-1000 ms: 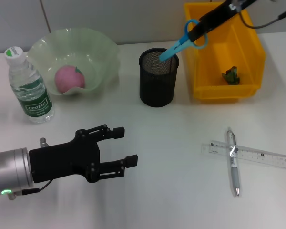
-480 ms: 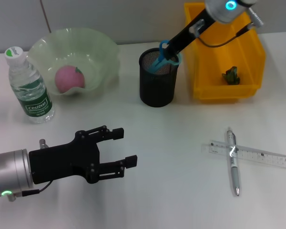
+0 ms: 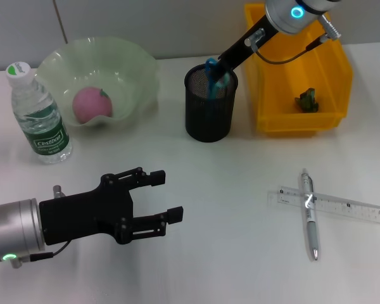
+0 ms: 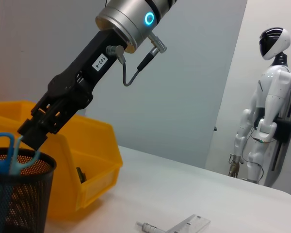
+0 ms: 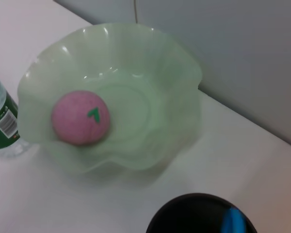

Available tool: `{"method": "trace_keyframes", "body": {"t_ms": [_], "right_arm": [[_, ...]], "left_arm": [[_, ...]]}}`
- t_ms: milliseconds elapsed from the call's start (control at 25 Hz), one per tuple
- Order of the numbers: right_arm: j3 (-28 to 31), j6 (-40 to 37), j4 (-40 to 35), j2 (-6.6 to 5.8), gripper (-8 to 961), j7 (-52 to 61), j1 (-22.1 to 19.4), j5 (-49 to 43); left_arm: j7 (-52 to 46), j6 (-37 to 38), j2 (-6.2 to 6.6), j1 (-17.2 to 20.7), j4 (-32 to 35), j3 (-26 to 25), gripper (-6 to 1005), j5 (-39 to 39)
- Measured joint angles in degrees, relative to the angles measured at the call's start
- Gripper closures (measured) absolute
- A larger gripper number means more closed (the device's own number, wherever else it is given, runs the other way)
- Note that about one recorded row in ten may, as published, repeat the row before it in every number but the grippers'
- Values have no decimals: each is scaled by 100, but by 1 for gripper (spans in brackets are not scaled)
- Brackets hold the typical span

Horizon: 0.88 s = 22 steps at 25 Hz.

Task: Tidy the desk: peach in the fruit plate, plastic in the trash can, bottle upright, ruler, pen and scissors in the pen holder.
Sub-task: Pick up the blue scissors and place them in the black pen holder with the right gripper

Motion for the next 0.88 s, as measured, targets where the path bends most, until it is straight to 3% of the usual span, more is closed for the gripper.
{"method": "trace_keyframes", "body": {"t_ms": [440, 600, 680, 720, 880], "right_arm": [[0, -63, -511, 181, 353, -16, -246, 32], [-3, -330, -1266, 293, 219, -128, -684, 405], [-10, -521, -1719, 329, 219, -240, -984, 739], [-14, -783, -2182, 350, 219, -374, -1337, 1114], [-2, -1166, -2625, 350, 220, -618, -1738, 1566]], "left_arm": [[0, 1, 15, 35, 0, 0, 201, 3], [0, 1, 12, 43, -2, 0, 201, 4], [0, 2, 11, 47, -3, 0, 201, 3], [0, 2, 12, 55, -4, 0, 201, 3], [0, 1, 9, 70, -2, 0, 200, 3]]}}
